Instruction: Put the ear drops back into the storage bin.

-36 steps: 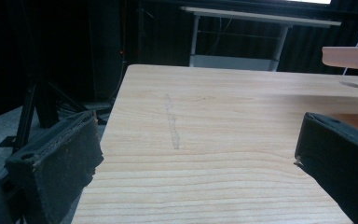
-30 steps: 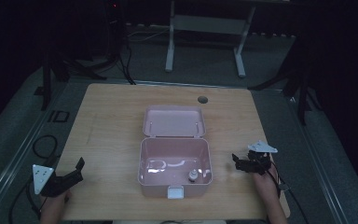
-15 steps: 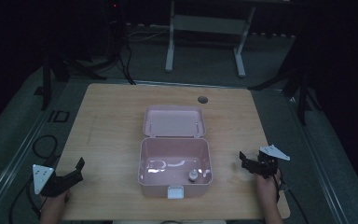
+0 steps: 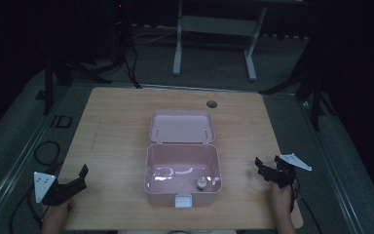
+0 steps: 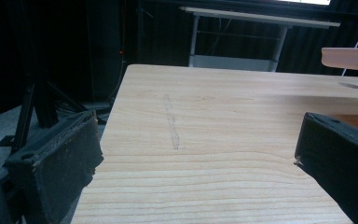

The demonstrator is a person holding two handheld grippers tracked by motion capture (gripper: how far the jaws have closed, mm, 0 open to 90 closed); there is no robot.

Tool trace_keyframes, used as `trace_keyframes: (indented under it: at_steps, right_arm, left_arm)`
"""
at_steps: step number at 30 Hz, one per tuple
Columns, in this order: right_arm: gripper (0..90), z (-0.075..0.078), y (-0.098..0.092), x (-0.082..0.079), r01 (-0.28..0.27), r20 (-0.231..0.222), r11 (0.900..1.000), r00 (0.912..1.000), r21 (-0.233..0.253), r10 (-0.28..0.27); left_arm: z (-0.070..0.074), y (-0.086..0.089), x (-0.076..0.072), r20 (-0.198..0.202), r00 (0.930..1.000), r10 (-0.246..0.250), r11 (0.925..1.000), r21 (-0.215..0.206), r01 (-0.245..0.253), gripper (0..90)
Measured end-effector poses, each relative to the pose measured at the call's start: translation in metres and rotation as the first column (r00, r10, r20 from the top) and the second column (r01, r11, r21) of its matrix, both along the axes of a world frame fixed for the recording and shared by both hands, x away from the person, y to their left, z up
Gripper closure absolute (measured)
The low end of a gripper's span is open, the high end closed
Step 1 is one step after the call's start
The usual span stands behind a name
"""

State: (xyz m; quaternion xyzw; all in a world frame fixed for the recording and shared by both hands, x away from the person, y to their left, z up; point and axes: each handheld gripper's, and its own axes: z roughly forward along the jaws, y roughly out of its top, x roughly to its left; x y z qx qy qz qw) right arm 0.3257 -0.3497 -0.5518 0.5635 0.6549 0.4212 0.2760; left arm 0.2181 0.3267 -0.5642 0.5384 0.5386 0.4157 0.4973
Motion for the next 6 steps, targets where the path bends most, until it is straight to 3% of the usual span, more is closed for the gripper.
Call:
trace_keyframes:
  at_steps: [6]
  right_arm:
    - [13.3, -0.0014, 0.0004, 0.0017, -0.006, -0.019, 1.000, 0.9998, 0.008, 0.006]
  left_arm:
    - [0.0000, 0.0004, 0.0000, 0.000, 1.0000, -0.001, 1.0000, -0.002, 0.001, 0.5]
